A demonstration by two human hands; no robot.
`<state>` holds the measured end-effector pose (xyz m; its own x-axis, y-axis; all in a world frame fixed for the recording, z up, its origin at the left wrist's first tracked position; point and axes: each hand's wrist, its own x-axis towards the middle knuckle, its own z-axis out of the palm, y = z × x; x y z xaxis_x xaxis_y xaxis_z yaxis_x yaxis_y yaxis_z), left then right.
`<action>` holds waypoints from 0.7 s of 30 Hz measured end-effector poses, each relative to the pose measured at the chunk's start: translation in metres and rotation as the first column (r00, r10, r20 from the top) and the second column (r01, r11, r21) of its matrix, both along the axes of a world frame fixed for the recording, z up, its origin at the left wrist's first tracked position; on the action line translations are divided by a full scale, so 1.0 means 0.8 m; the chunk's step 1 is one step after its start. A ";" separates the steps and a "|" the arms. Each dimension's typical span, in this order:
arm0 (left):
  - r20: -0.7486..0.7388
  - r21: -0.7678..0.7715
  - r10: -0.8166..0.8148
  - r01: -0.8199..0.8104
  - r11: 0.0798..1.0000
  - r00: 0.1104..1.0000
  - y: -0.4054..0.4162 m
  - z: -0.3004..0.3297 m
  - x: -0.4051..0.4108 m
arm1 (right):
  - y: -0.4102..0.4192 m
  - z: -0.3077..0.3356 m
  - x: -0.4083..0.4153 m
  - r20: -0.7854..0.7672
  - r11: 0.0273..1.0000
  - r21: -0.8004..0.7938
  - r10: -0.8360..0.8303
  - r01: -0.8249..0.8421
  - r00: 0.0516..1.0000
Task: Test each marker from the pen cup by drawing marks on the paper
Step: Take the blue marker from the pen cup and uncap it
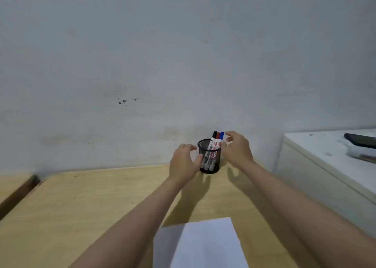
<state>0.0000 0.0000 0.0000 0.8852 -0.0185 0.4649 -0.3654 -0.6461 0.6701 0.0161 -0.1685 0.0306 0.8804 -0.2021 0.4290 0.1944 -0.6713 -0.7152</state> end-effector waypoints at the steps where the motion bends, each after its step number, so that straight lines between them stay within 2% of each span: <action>1: 0.006 -0.009 0.001 -0.001 1.000 1.000 -0.001 -0.004 0.013 | 0.000 -0.004 0.012 -0.010 1.000 -0.018 -0.016 0.016 1.000; 9: 0.048 -0.022 0.009 -0.008 1.000 0.999 -0.018 -0.031 0.071 | -0.009 -0.030 0.077 0.013 0.997 -0.047 -0.061 0.061 0.998; 12: 0.068 -0.063 0.042 -0.038 0.997 0.997 -0.023 -0.032 0.075 | -0.012 -0.032 0.083 0.103 0.997 -0.010 -0.072 0.073 0.992; 16: 0.039 -0.086 0.071 -0.068 0.994 0.997 -0.026 -0.025 0.077 | -0.009 -0.022 0.078 0.155 0.992 0.122 -0.044 0.025 0.987; 21: 0.025 -0.134 0.012 -0.009 0.991 1.000 -0.028 -0.009 0.061 | -0.007 0.015 0.050 0.307 0.995 0.079 0.035 -0.063 0.951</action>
